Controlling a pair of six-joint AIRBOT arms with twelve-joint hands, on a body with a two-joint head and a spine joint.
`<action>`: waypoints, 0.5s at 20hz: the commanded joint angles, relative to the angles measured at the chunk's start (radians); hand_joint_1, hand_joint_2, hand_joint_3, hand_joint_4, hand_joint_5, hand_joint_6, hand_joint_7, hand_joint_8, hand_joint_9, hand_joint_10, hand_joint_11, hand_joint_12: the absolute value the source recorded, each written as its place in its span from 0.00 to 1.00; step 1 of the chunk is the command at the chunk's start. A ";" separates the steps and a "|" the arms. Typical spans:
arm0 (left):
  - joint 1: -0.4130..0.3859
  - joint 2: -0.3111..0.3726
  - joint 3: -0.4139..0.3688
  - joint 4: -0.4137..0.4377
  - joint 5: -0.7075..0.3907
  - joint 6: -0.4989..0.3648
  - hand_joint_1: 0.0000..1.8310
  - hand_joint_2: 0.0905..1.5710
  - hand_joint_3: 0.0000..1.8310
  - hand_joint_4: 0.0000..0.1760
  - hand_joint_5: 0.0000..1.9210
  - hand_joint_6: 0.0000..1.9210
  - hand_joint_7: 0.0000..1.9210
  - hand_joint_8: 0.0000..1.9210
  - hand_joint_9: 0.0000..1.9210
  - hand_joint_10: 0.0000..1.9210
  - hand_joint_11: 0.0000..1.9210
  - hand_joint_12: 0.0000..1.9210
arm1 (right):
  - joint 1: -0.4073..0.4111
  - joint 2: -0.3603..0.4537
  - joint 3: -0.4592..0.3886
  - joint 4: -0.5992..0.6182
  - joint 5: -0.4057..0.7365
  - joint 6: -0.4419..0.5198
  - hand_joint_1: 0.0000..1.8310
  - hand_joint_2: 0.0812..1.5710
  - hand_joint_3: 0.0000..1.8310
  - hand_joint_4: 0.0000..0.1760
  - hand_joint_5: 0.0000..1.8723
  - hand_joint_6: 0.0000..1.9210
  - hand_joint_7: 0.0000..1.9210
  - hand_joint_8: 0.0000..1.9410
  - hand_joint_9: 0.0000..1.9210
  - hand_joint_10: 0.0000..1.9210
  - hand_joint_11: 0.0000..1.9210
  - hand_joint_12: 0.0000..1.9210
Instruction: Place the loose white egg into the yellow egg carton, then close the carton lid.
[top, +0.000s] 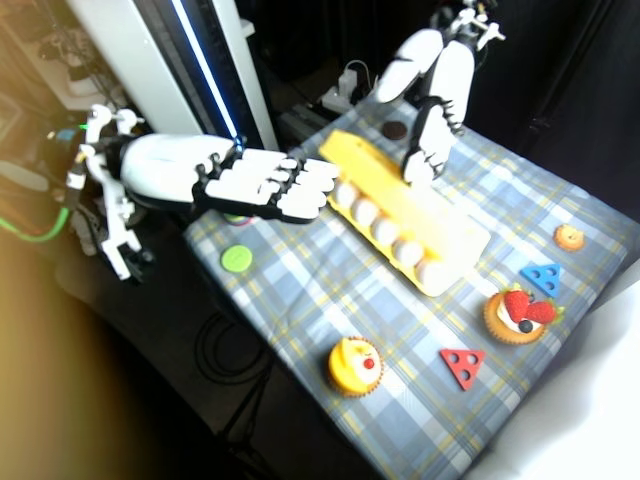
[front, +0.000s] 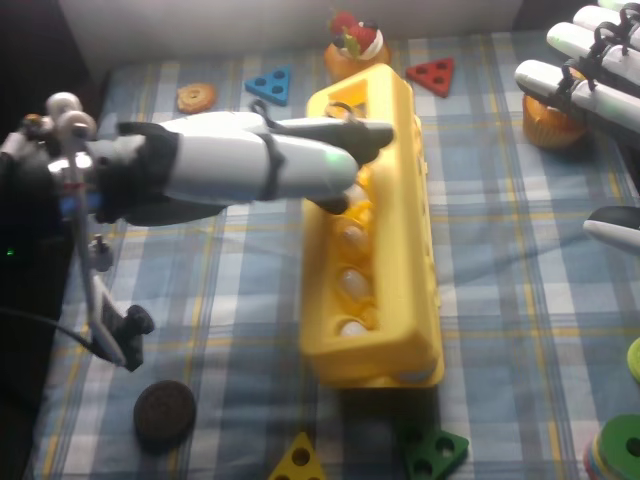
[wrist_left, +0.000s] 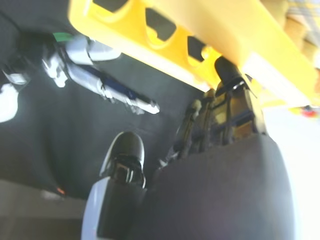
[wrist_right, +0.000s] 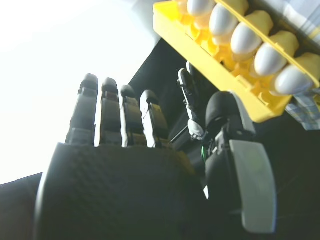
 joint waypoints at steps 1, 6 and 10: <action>-0.016 -0.012 -0.009 0.028 0.003 -0.003 0.00 0.86 0.00 0.00 0.00 0.00 0.00 0.00 0.00 0.00 0.00 0.04 | 0.009 0.009 -0.003 -0.003 0.128 -0.003 0.17 0.83 0.00 0.30 0.00 0.00 0.00 0.00 0.00 0.00 0.00 0.00; -0.078 -0.017 -0.050 0.176 0.076 0.033 0.00 0.84 0.00 0.03 0.00 0.00 0.00 0.00 0.00 0.00 0.00 0.00 | 0.005 0.010 -0.004 -0.001 0.130 -0.003 0.18 0.82 0.00 0.36 0.00 0.00 0.00 0.00 0.00 0.00 0.00 0.00; -0.098 0.004 -0.062 0.173 0.072 0.055 0.00 0.86 0.00 0.00 0.00 0.00 0.00 0.00 0.00 0.00 0.00 0.00 | 0.001 0.012 -0.006 0.002 0.139 -0.003 0.18 0.83 0.00 0.45 0.00 0.00 0.00 0.00 0.00 0.00 0.00 0.00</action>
